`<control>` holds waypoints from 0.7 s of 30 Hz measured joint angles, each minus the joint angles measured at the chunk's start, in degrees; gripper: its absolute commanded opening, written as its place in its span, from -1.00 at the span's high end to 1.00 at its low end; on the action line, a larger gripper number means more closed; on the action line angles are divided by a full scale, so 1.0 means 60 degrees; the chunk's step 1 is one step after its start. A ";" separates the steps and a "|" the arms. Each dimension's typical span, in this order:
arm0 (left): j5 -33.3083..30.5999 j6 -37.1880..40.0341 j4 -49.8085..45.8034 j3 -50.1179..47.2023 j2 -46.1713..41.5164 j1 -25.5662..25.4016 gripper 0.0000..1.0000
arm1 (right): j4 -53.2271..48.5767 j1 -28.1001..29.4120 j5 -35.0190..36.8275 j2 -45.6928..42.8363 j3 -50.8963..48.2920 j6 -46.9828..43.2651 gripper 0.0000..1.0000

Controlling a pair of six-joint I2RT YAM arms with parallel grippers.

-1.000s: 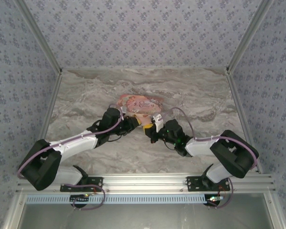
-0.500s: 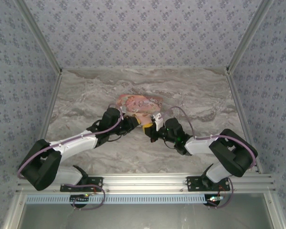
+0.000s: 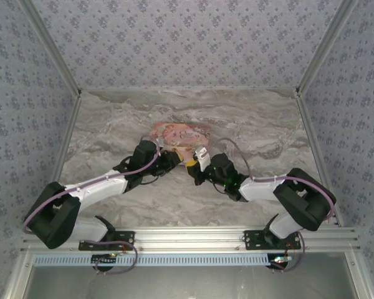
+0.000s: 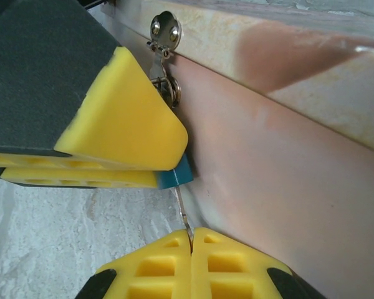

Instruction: Unlock a padlock with a key

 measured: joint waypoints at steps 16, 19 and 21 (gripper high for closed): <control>-0.0040 -0.0069 0.0007 0.0051 0.0000 0.0018 0.70 | 0.0495 -0.0237 -0.0408 0.0178 -0.0069 -0.0178 1.00; -0.0040 -0.0066 0.0004 0.0051 0.0000 0.0018 0.70 | 0.0488 -0.0237 -0.0415 0.0175 -0.0076 -0.0182 1.00; -0.0036 -0.0066 -0.0004 0.0051 0.0000 0.0015 0.71 | 0.0488 -0.0237 -0.0415 0.0164 -0.0102 -0.0182 1.00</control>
